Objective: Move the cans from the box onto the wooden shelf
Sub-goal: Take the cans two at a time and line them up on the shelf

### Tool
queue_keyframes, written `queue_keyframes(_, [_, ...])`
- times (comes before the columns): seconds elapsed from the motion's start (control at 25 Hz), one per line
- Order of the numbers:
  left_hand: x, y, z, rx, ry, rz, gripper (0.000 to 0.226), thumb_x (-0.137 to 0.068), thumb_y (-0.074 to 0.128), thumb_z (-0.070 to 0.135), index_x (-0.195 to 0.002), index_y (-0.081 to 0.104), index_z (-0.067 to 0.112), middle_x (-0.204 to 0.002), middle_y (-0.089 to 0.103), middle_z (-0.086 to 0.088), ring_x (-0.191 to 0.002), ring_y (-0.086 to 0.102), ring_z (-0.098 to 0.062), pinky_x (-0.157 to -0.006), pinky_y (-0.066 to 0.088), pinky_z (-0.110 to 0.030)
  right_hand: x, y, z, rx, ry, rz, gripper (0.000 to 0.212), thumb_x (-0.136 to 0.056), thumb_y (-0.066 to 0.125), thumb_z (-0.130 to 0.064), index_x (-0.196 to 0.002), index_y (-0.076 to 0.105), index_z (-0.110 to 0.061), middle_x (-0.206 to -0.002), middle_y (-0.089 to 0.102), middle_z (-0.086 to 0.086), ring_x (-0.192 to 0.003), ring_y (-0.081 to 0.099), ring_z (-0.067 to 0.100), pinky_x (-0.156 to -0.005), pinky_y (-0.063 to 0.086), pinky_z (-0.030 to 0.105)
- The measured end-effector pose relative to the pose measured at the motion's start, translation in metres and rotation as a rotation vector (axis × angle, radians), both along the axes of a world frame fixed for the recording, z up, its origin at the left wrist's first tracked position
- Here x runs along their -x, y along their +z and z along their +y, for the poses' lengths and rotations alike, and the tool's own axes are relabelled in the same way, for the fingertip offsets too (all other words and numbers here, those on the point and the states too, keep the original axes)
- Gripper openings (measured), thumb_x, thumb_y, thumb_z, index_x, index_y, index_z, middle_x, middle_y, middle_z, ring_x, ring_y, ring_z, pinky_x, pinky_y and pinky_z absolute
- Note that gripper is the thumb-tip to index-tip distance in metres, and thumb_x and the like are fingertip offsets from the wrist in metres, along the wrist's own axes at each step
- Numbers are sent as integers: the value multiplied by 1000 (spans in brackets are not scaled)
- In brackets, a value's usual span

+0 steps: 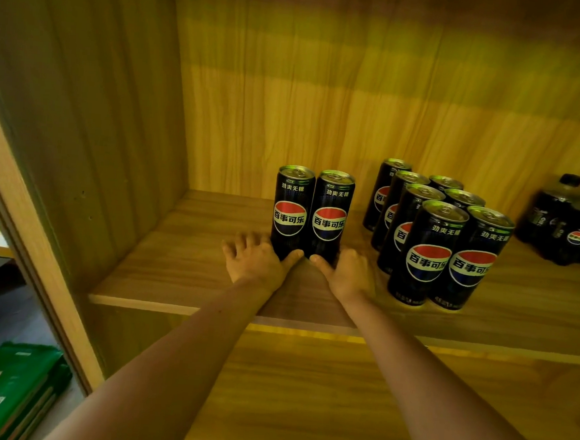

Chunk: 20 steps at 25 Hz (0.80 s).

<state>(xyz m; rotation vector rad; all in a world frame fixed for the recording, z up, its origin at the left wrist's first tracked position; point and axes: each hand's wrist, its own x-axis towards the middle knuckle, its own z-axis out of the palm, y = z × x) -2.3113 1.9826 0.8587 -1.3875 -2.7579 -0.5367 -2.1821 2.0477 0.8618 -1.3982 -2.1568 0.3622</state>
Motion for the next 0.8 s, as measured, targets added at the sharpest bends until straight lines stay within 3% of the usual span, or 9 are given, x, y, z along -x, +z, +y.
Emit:
queue_keyframes(0.16, [0,-3,-1,-50,-17,-40,87,-77,29,76,-143,25,20,-152,26,-13,-143,14,-33,-114,11,-52,-2,-1,1,3,-8,-5,46,-80,58,-51,-93,61,-7,-95,68,15,-88,62,31,-62,41,31])
queue_keyframes(0.28, [1,-2,-1,-43,-42,-55,90,-75,32,77,-144,23,19,-153,25,-13,-143,14,-33,-114,11,-53,0,-3,2,-34,-3,-75,51,-81,52,-56,-97,59,-8,-99,66,16,-96,60,33,-74,49,38])
queue_keyframes(0.52, [-2,12,-31,-183,-43,-74,102,-71,53,70,-143,20,6,-153,23,-15,-142,18,-30,-116,9,-48,-16,7,-23,-97,46,105,66,-84,51,-50,-134,35,-10,-135,49,15,-124,45,32,-97,43,42])
queue_keyframes(0.64, [-9,23,-70,-138,-142,51,99,-76,51,66,-146,13,7,-155,17,-14,-144,14,-28,-117,6,-46,-30,24,-55,-282,162,-110,71,-85,51,-48,-140,28,-9,-147,36,13,-136,32,28,-113,28,43])
queue_keyframes(0.8, [-17,62,-124,-47,-231,158,94,-80,42,66,-146,8,8,-157,12,-13,-145,10,-27,-117,3,-44,-42,69,-101,-337,254,-354,80,-84,49,-52,-143,19,-8,-153,23,12,-142,19,25,-118,13,41])
